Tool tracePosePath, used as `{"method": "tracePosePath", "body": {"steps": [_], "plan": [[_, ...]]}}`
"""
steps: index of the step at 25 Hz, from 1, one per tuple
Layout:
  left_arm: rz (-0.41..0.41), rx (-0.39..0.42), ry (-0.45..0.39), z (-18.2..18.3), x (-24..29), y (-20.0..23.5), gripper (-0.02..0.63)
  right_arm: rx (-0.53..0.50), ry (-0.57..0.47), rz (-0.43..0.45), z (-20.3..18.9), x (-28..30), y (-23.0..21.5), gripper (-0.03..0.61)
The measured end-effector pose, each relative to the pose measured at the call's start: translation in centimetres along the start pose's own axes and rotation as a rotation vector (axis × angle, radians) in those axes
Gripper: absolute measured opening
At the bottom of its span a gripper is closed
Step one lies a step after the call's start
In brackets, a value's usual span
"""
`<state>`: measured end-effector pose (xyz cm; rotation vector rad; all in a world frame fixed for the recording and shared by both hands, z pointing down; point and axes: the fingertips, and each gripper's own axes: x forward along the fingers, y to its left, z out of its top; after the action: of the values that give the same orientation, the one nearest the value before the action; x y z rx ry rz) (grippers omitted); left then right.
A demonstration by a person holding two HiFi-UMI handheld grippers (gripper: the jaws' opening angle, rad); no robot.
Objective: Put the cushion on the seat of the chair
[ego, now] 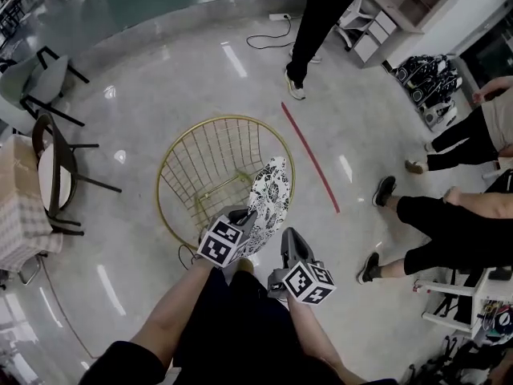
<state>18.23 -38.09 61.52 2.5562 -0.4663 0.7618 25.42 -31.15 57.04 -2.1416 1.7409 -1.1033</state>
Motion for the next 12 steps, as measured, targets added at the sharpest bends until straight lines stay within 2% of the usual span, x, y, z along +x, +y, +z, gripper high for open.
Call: {"method": "tracePosePath", "body": {"steps": [12], "plan": [[0.037, 0.055, 0.075, -1.9, 0.9, 3.3, 0.034, 0.005, 0.039, 0.013, -1.4, 1.8, 1.9, -0.006]]}}
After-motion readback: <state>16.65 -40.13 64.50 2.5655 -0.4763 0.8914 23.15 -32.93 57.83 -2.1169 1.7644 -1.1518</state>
